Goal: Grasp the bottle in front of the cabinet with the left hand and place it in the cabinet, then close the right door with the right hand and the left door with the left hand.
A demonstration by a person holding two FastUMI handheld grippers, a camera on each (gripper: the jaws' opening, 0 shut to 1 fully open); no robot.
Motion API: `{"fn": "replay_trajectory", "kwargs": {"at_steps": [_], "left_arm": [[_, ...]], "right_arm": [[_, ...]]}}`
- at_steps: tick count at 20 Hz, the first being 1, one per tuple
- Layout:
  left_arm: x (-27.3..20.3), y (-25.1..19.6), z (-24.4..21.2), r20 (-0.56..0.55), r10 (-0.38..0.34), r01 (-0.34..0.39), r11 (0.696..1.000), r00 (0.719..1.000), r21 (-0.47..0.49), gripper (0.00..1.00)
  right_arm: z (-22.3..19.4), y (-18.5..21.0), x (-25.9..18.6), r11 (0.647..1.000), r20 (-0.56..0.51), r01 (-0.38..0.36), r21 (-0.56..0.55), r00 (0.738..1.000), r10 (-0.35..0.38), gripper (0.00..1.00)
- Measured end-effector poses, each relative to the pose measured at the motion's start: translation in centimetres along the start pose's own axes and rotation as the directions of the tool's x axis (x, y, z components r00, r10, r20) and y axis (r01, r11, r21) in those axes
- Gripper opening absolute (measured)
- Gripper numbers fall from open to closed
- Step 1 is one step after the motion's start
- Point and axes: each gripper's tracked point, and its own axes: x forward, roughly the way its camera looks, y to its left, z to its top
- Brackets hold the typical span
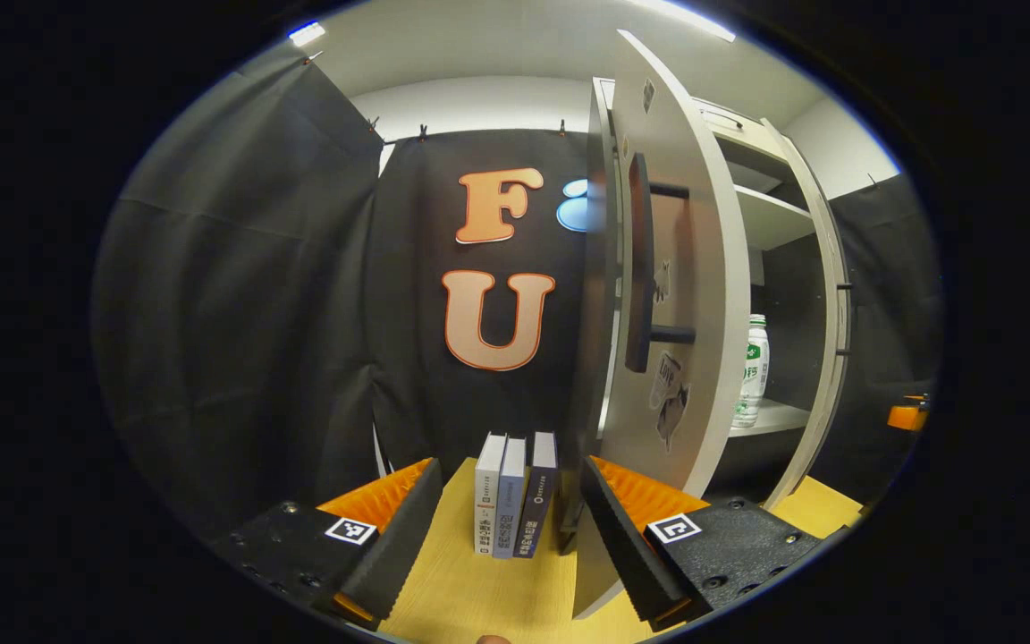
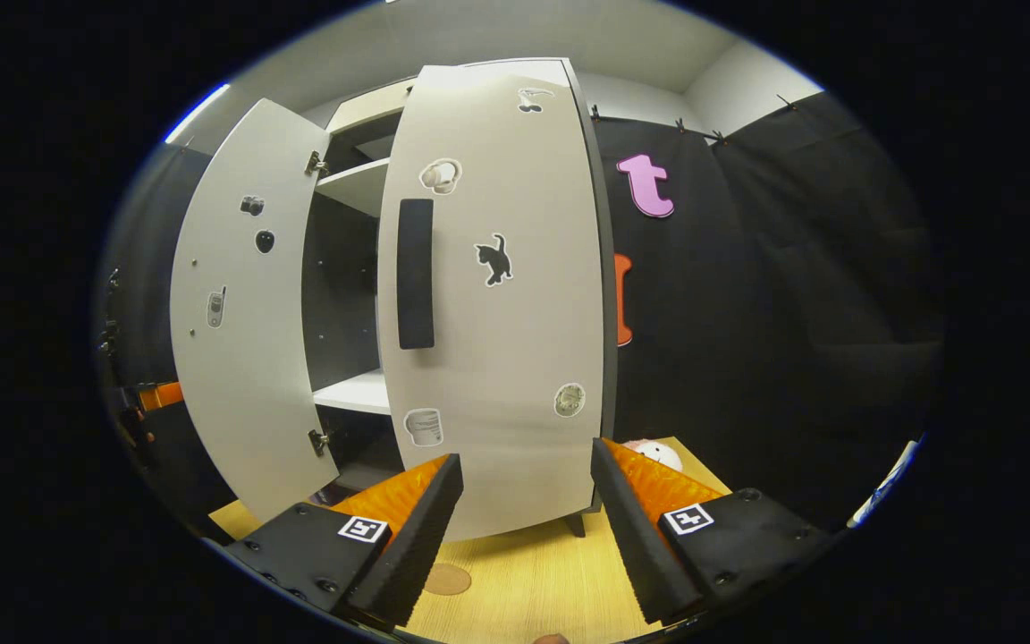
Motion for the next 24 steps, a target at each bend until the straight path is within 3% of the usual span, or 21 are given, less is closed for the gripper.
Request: {"fn": "replay_trajectory", "kwargs": {"at_steps": [13,17,24], "left_arm": [[0.8,-2.9,-0.1,-0.008,-0.064,0.064,0.998,0.998,0.002,0.94],[0.8,-5.6,-0.4,-0.022,-0.109,0.109,0.994,0.994,-0.016,0.94],[0.5,-10.5,0.0,-0.016,-0.182,0.182,0.983,0.983,0.034,0.94]], "right_arm": [[1.6,-2.7,-2.0,1.0,0.032,0.024,0.01,0.999,-0.025,0.96],[2.1,-3.8,-2.5,0.999,0.049,0.038,0.01,0.998,-0.038,0.96],[2.6,-5.8,-4.2,0.998,0.078,0.06,0.015,0.995,-0.061,0.96]]}}
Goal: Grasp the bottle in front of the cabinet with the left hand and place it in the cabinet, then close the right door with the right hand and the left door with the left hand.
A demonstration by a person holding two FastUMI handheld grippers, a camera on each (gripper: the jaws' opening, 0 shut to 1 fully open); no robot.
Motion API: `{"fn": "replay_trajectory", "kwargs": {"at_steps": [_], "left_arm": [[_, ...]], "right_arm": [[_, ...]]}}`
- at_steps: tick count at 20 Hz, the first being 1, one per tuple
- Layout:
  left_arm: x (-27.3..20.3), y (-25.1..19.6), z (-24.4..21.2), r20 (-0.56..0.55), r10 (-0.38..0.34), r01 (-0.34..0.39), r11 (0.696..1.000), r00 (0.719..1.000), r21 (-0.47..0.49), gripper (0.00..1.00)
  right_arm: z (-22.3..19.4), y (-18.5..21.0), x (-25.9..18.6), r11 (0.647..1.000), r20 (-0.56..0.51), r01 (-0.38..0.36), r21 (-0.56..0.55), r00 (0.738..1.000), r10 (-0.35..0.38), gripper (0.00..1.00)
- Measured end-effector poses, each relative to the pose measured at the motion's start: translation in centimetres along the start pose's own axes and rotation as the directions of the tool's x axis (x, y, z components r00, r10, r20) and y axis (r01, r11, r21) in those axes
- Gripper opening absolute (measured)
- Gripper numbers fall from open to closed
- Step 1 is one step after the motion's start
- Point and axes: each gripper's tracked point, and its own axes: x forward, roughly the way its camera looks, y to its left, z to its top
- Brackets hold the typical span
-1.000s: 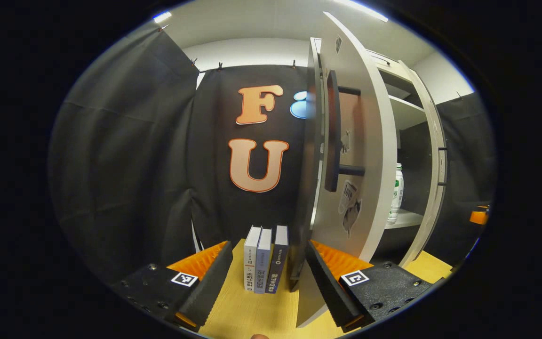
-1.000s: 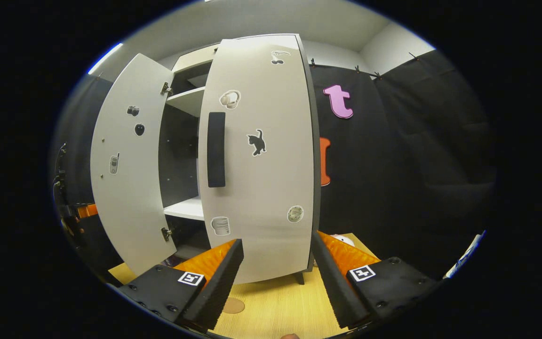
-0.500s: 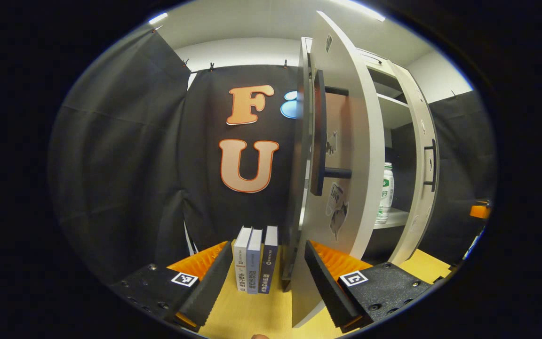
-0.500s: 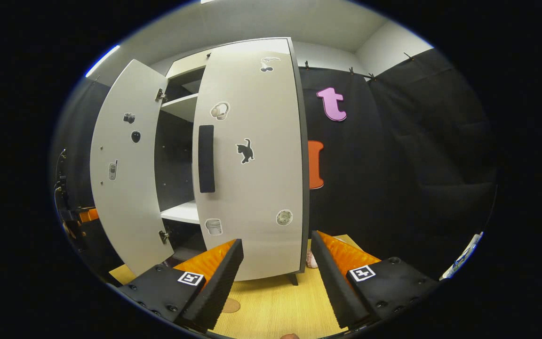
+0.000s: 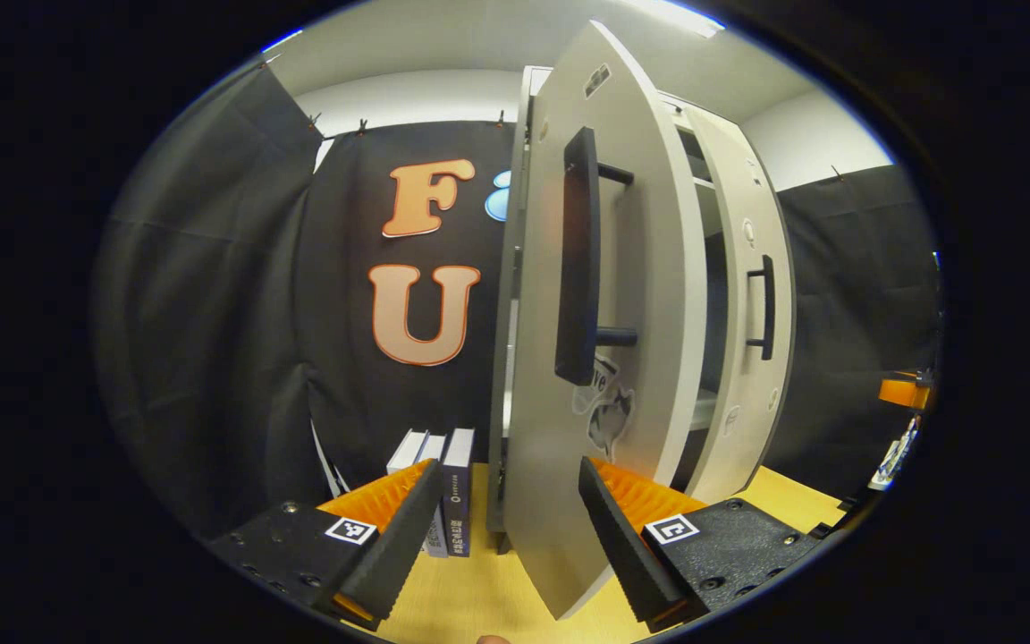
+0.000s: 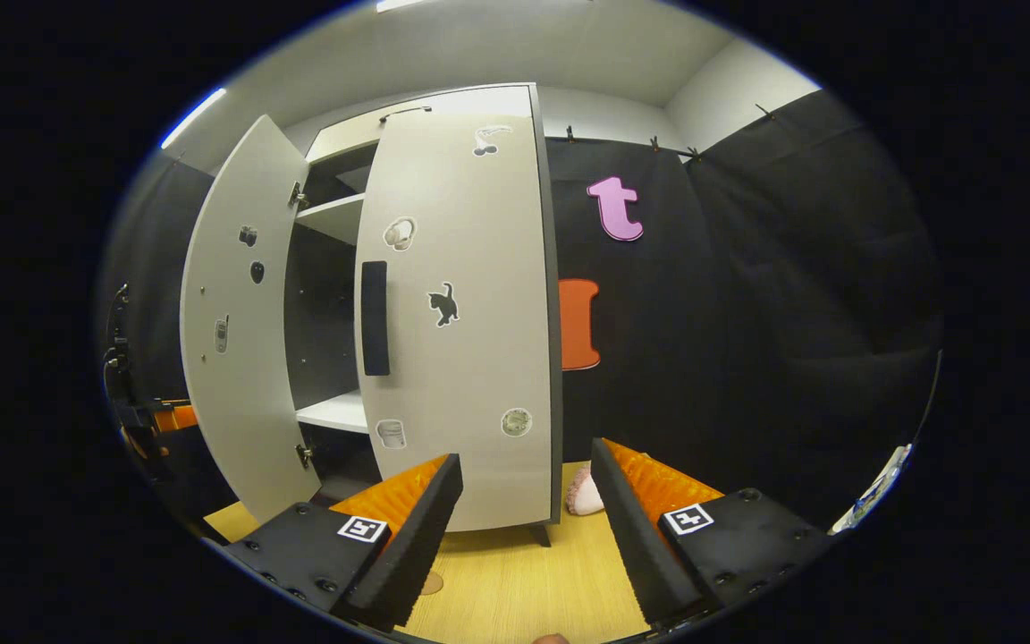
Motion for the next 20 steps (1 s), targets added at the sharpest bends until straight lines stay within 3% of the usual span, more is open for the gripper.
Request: {"fn": "replay_trajectory", "kwargs": {"at_steps": [1,10,19,20], "left_arm": [[0.2,-0.5,-0.1,0.0,-0.004,0.004,1.0,1.0,0.012,0.91],[2.1,-4.8,-0.5,-0.006,-0.053,0.053,0.998,0.999,0.017,0.94],[7.1,-12.1,-2.1,-0.032,-0.148,0.148,0.989,0.989,0.002,0.92],[8.1,-13.0,-2.6,-0.04,-0.151,0.152,0.988,0.988,0.011,0.97]], "right_arm": [[0.1,-0.4,-0.3,1.0,0.002,0.006,0.001,1.0,-0.006,0.96],[0.2,-4.3,-2.3,0.999,0.014,0.044,0.017,0.999,-0.045,0.96],[-0.7,-7.7,-2.3,0.996,0.0,0.086,0.021,0.996,-0.086,0.96],[-0.9,-8.2,-2.3,0.995,-0.002,0.097,0.015,0.995,-0.097,0.96]]}}
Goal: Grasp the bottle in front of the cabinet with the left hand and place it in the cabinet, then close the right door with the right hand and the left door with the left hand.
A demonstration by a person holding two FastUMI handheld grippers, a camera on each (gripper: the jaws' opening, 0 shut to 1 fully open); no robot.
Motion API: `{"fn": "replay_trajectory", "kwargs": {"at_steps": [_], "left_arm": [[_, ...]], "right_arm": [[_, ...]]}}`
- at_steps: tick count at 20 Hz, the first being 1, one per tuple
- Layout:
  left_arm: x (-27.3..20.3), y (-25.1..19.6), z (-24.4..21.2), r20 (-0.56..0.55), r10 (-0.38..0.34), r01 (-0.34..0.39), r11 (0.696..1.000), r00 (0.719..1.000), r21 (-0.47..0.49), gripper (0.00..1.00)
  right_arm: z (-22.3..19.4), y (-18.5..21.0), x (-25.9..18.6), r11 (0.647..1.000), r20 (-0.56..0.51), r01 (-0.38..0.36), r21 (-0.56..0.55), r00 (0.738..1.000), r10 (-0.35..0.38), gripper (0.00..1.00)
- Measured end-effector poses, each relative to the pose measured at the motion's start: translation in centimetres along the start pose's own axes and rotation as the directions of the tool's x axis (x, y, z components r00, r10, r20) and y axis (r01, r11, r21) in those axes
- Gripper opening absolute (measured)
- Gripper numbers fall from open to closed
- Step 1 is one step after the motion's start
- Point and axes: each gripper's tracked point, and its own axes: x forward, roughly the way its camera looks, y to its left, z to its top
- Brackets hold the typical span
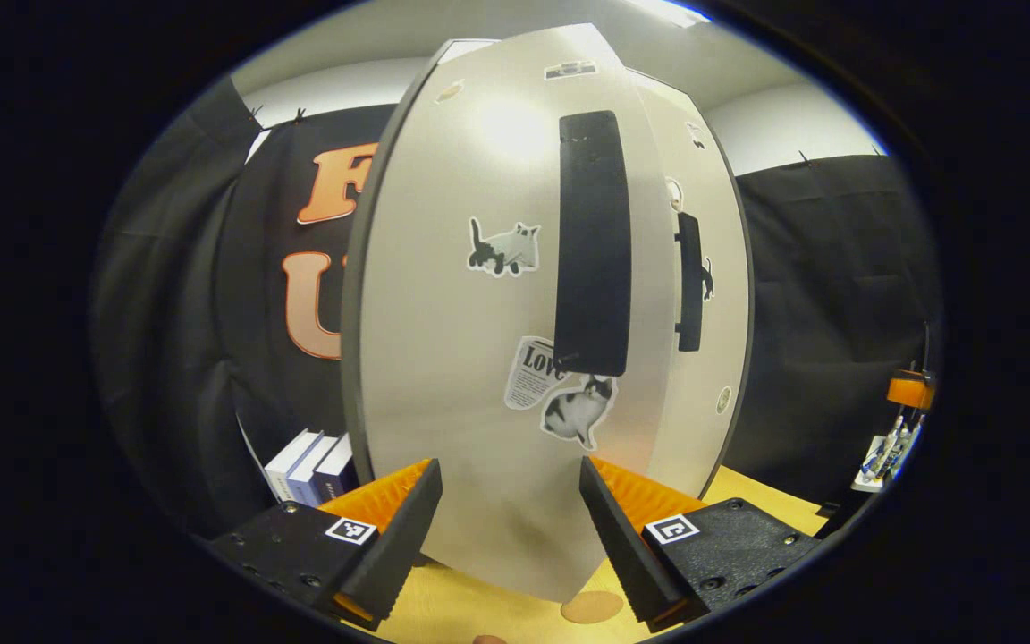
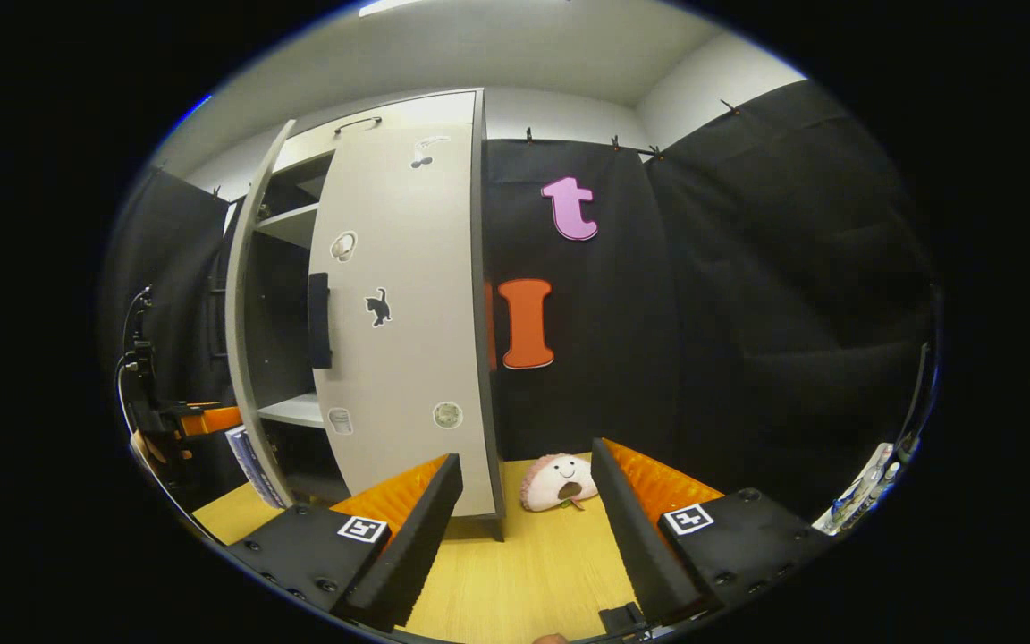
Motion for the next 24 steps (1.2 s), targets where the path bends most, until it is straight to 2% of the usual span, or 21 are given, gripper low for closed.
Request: {"fn": "replay_trajectory", "kwargs": {"at_steps": [1,2,3,4,5,15,17,20,24], "left_arm": [[1.1,-0.7,-0.5,-0.008,0.0,0.0,1.0,1.0,0.01,0.92],[2.1,-1.2,-0.9,-0.015,0.0,0.0,1.0,1.0,0.019,0.94],[2.8,-1.7,-1.4,-0.022,0.013,-0.012,1.0,1.0,0.027,0.91],[3.4,-2.3,-1.1,-0.007,0.005,-0.005,0.999,1.0,0.033,0.94],[3.6,-2.5,-1.1,0.003,0.005,-0.005,0.999,1.0,0.04,0.92],[5.9,-2.7,-1.5,-0.016,0.032,-0.031,0.998,0.999,0.047,0.92],[5.8,-2.4,-1.4,-0.031,0.043,-0.042,0.998,0.999,0.041,0.92],[4.8,-2.9,-0.7,-0.039,0.021,-0.02,1.0,0.999,0.016,0.94],[1.0,-2.5,1.3,-0.03,0.011,-0.011,1.0,0.999,0.013,0.94]], "right_arm": [[0.0,-0.7,0.1,1.0,0.0,0.014,-0.004,1.0,-0.014,0.96],[-0.1,-1.2,0.0,1.0,-0.001,0.023,-0.006,1.0,-0.023,0.96],[-0.3,-1.7,0.0,1.0,-0.002,0.029,-0.005,1.0,-0.029,0.96],[-0.6,-2.0,-0.1,0.999,-0.005,0.032,-0.003,0.999,-0.032,0.96],[-0.6,-2.4,0.1,0.999,-0.006,0.036,-0.003,0.999,-0.036,0.96],[-1.4,-4.3,2.4,0.998,-0.035,0.054,0.013,0.998,-0.053,0.96],[-1.1,-4.3,2.8,0.999,-0.033,0.052,0.012,0.998,-0.052,0.96],[0.0,-4.0,2.9,0.999,-0.014,0.047,0.001,0.999,-0.047,0.96],[1.7,-2.3,3.0,1.0,0.015,0.016,0.011,1.0,-0.017,0.96]]}}
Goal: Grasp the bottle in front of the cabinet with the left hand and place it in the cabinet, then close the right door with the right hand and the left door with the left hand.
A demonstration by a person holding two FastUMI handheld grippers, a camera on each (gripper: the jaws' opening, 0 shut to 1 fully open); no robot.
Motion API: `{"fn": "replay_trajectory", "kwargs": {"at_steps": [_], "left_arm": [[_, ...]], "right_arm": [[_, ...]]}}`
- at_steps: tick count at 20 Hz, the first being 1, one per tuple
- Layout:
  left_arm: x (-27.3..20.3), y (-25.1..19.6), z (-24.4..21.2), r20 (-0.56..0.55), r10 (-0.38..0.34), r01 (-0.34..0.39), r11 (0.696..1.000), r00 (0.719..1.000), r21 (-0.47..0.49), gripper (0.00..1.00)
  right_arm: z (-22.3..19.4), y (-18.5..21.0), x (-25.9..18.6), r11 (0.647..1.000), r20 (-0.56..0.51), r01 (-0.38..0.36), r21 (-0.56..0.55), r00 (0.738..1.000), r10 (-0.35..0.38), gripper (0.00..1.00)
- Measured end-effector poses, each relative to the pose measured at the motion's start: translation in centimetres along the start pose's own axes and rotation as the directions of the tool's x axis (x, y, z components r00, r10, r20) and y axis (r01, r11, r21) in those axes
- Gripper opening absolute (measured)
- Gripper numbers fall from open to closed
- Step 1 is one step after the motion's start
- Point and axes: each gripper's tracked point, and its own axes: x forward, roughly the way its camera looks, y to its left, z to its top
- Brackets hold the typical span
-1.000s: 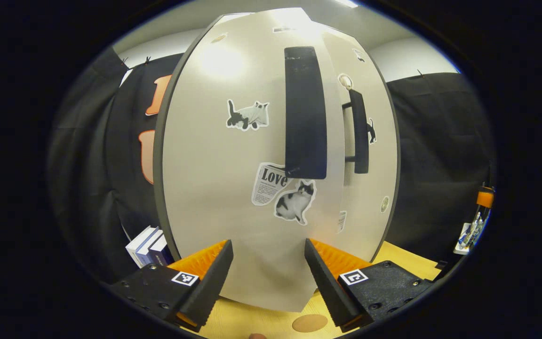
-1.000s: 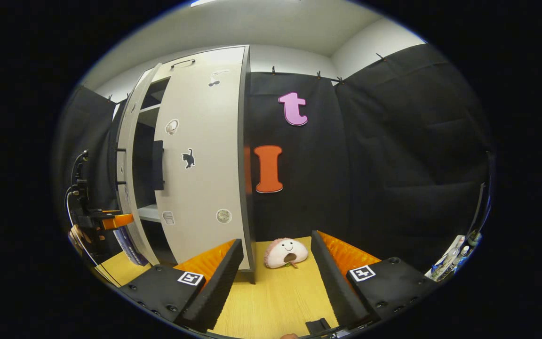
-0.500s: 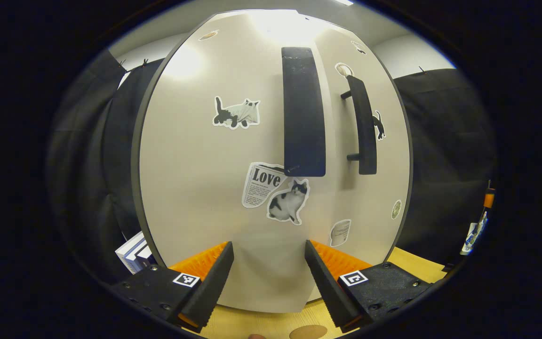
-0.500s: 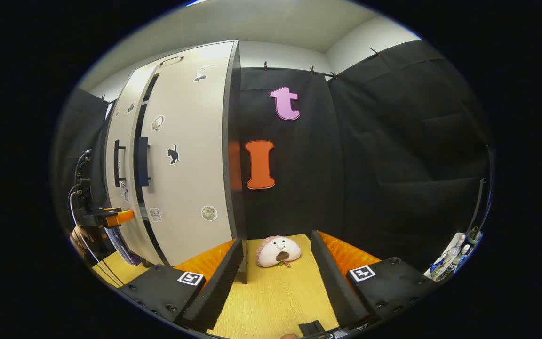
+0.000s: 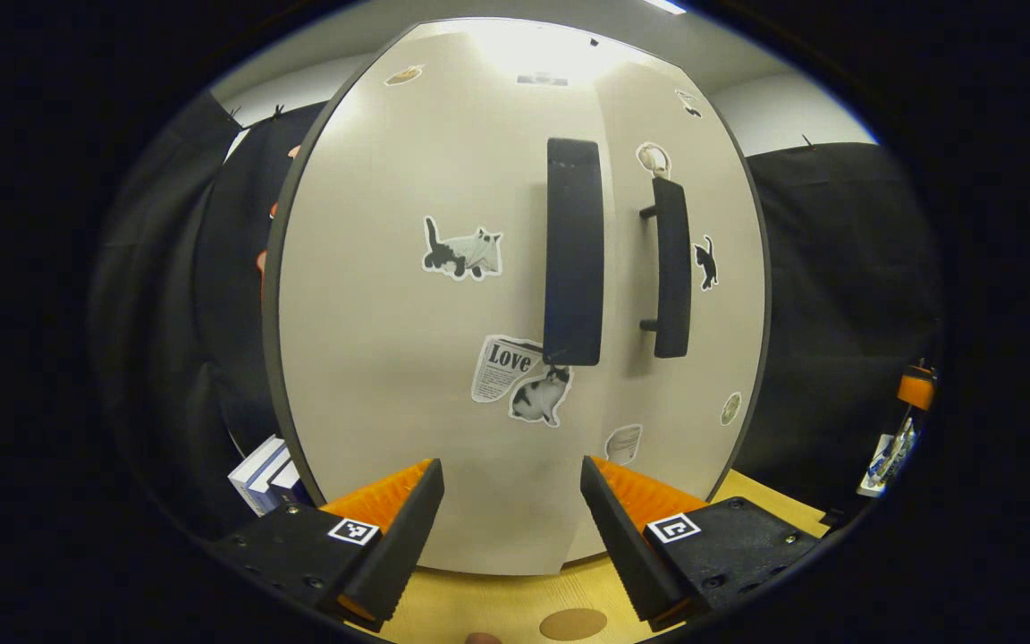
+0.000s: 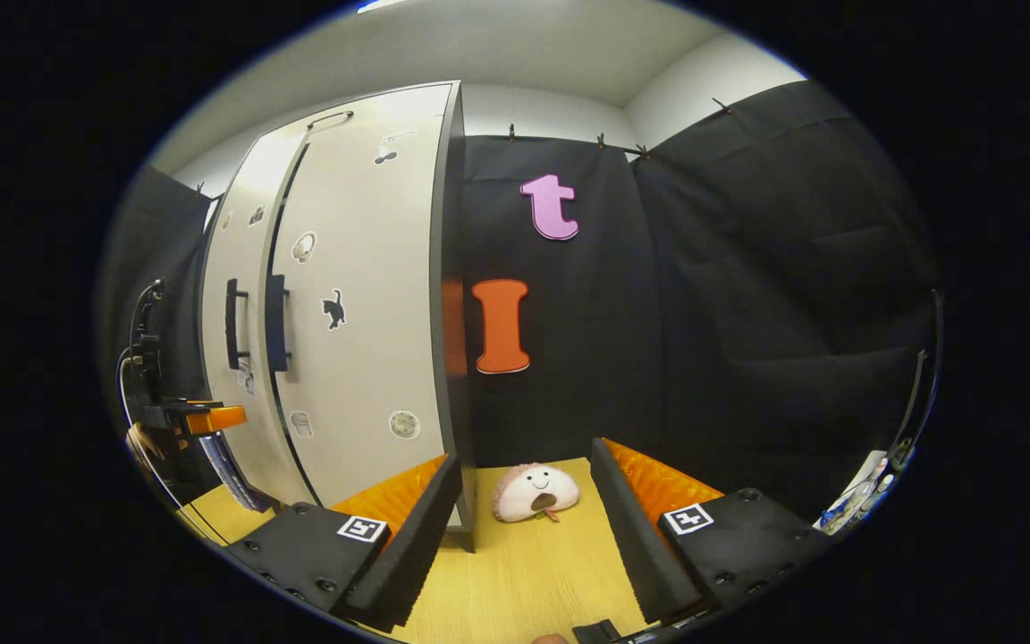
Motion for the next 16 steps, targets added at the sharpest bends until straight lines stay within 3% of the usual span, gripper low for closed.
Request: {"fn": "replay_trajectory", "kwargs": {"at_steps": [8,9,10,13,14,15,16], "left_arm": [[-10.0,3.7,7.2,0.104,0.065,-0.066,0.998,0.993,0.004,0.94],[-11.5,4.6,8.3,0.122,0.082,-0.085,0.996,0.989,0.021,0.94],[-13.1,5.5,9.3,0.141,0.104,-0.11,0.993,0.985,0.035,0.92],[-18.2,7.6,11.7,0.189,0.159,-0.167,0.985,0.969,0.029,0.94],[-19.7,8.2,12.3,0.202,0.171,-0.18,0.983,0.964,0.026,0.94],[-20.9,8.8,12.7,0.211,0.18,-0.187,0.982,0.961,0.016,0.94],[-21.9,9.1,12.9,0.208,0.18,-0.183,0.983,0.961,-0.008,0.94]], "right_arm": [[4.9,1.6,-2.5,1.0,0.066,-0.023,-0.002,0.998,0.023,0.96],[5.5,1.9,-2.9,1.0,0.071,-0.026,-0.007,0.997,0.026,0.88],[6.0,2.2,-3.2,0.999,0.079,-0.029,-0.014,0.996,0.03,0.96],[7.2,2.9,-4.3,0.999,0.095,-0.043,-0.033,0.994,0.046,1.0],[7.4,3.0,-4.6,0.998,0.094,-0.046,-0.033,0.994,0.049,0.88],[7.5,3.1,-4.7,0.998,0.09,-0.049,-0.031,0.995,0.051,0.96],[7.4,3.1,-4.9,0.998,0.084,-0.05,-0.027,0.995,0.052,0.96]]}}
